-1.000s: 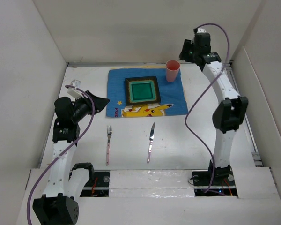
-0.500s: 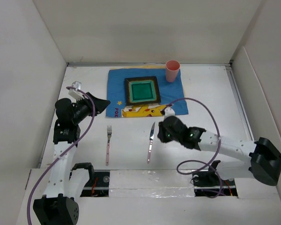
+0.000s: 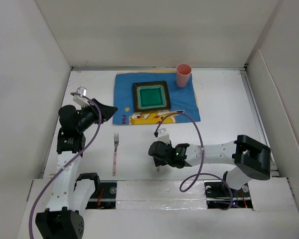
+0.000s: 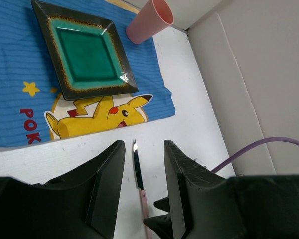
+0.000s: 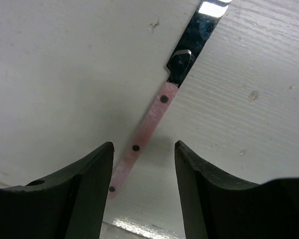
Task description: Set the dinner table for one person
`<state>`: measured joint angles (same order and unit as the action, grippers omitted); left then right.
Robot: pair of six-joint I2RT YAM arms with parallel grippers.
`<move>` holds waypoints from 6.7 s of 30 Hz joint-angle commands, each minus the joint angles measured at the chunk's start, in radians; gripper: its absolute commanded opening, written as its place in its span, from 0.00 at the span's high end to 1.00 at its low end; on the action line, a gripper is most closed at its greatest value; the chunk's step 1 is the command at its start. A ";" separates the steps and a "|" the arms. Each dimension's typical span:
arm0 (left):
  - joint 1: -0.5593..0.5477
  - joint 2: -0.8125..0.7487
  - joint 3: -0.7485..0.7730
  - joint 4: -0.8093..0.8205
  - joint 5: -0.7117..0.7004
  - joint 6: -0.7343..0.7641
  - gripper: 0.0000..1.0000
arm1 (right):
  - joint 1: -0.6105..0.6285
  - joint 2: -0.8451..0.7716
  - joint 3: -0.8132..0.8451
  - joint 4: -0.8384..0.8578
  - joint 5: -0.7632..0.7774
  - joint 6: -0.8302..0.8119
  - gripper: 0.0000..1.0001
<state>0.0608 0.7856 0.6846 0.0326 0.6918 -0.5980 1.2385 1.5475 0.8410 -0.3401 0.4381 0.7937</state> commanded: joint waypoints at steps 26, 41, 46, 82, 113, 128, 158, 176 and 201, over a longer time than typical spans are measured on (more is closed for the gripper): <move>0.007 -0.022 0.004 0.027 0.003 0.018 0.66 | -0.485 -0.161 0.186 0.091 -0.090 -0.387 1.00; 0.007 -0.008 -0.005 0.044 0.040 0.009 0.66 | -0.754 0.279 0.477 0.148 -0.226 -0.519 1.00; 0.007 -0.003 0.000 0.039 0.043 0.010 0.66 | -0.787 0.384 0.570 0.112 -0.242 -0.525 1.00; 0.007 -0.028 -0.008 0.065 0.018 -0.009 0.71 | -0.564 0.071 0.368 0.226 -0.205 -0.392 1.00; -0.004 -0.240 0.388 -0.200 -0.345 -0.003 0.66 | 0.164 0.717 0.877 -0.083 0.151 0.012 0.97; -0.038 -0.269 0.075 -0.204 -0.376 0.067 0.66 | -0.138 0.520 0.908 0.012 0.180 -0.136 1.00; -0.038 -0.213 0.004 -0.168 -0.241 0.069 0.67 | -0.372 1.069 1.590 -0.134 -0.056 -0.057 1.00; -0.018 -0.197 0.003 -0.157 -0.225 0.063 0.67 | -0.381 0.975 1.454 -0.033 -0.091 -0.068 0.60; 0.004 -0.212 0.073 -0.068 -0.132 0.064 0.61 | -0.251 -0.795 0.163 0.156 0.388 -0.349 0.00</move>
<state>0.0608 0.5888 0.6960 -0.1291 0.4992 -0.5232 0.9844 0.9325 1.1210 -0.1036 0.6010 0.4618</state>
